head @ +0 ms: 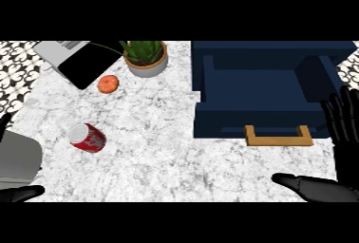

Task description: Pick up the can, place it into the drawer and close the drawer

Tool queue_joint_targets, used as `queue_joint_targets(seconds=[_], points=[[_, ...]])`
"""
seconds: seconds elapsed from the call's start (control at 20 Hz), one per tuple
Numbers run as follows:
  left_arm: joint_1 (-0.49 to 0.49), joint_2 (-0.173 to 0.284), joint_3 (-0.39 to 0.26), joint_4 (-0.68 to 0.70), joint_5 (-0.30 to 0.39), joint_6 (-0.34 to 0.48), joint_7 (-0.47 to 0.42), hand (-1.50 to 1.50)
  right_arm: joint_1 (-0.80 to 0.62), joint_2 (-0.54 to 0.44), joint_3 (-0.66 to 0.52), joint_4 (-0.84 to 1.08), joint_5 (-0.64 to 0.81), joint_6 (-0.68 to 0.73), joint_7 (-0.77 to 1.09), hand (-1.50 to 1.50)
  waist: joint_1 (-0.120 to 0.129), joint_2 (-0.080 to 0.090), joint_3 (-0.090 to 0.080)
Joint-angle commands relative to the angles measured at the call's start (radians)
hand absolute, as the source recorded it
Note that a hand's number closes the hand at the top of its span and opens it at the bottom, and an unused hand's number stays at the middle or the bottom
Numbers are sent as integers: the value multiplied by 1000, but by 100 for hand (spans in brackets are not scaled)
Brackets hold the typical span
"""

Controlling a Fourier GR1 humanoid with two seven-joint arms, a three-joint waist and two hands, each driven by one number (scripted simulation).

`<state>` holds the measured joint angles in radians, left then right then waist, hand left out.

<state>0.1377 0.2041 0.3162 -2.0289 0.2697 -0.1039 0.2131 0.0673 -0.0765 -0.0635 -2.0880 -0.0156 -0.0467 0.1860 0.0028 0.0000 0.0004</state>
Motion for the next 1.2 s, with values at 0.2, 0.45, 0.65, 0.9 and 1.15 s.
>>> queue_joint_targets(seconds=[0.2, 0.45, 0.65, 0.9, 1.15], points=[[3, 34, 107, -19, 106, -41, 110, -150, -11, 7, -25, 34, 10, -11, 20, -150, -1, -1, 0], [-40, 0, 76, 74, 33, -51, 47, -150, -19, -21, -77, 52, -34, 32, 5, -150, -3, 0, 0], [-96, -12, 19, 111, -46, -8, 77, -150, 72, 10, -57, 38, -34, 58, -68, -150, -7, 0, 0], [60, -102, -11, 74, -78, -41, -5, -150, 50, 3, -78, -21, -43, 41, 0, -150, -1, -1, 0], [-36, -70, -3, 280, -134, -49, -112, -150, 68, 25, -63, -36, -13, 44, -34, -150, -4, -1, 0]])
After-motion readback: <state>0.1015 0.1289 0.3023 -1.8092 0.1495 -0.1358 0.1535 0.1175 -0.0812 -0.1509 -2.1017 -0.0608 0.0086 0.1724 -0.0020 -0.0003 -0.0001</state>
